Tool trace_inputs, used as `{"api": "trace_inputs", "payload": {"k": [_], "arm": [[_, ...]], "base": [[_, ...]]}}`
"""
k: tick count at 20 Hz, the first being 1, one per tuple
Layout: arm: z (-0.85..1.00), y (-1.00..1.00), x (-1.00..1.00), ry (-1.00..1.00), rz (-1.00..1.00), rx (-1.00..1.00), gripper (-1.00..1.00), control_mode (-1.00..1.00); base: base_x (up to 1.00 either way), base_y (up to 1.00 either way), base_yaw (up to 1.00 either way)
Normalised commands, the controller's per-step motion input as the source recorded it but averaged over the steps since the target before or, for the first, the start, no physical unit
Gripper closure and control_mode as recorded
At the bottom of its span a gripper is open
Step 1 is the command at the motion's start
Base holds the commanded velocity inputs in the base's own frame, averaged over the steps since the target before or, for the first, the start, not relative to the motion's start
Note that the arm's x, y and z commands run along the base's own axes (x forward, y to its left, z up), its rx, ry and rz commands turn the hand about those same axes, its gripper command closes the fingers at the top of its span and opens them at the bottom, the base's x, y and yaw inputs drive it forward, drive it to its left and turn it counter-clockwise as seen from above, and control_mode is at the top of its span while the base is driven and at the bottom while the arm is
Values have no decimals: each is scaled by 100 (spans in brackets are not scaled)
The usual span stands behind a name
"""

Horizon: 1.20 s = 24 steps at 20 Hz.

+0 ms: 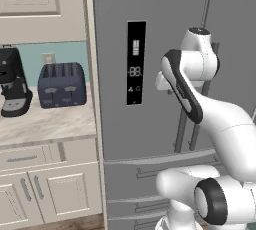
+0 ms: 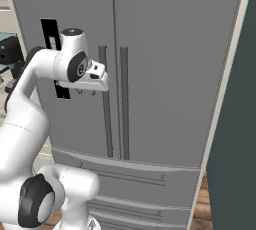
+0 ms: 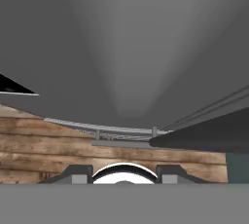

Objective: Take the cake and donut from the fridge and place them on the empty tray on the dining counter.

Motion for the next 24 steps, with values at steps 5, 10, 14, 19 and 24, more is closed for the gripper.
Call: {"api": "trace_inputs", "payload": {"k": [5,10,14,19,24], "arm": [[-5,0,-51,-13,0,0,-100,-100],[-32,-6,-92,-32,0,0,-100,-100],[-50,-2,-69,-26,-1,0,-100,-100],[-35,-12,-31,-17,0,0,-100,-100],[-7,-6,0,-6,0,1,-100,100]], "base": [[0,0,0],[0,0,0],[0,0,0],[0,0,0],[0,0,0]]}}
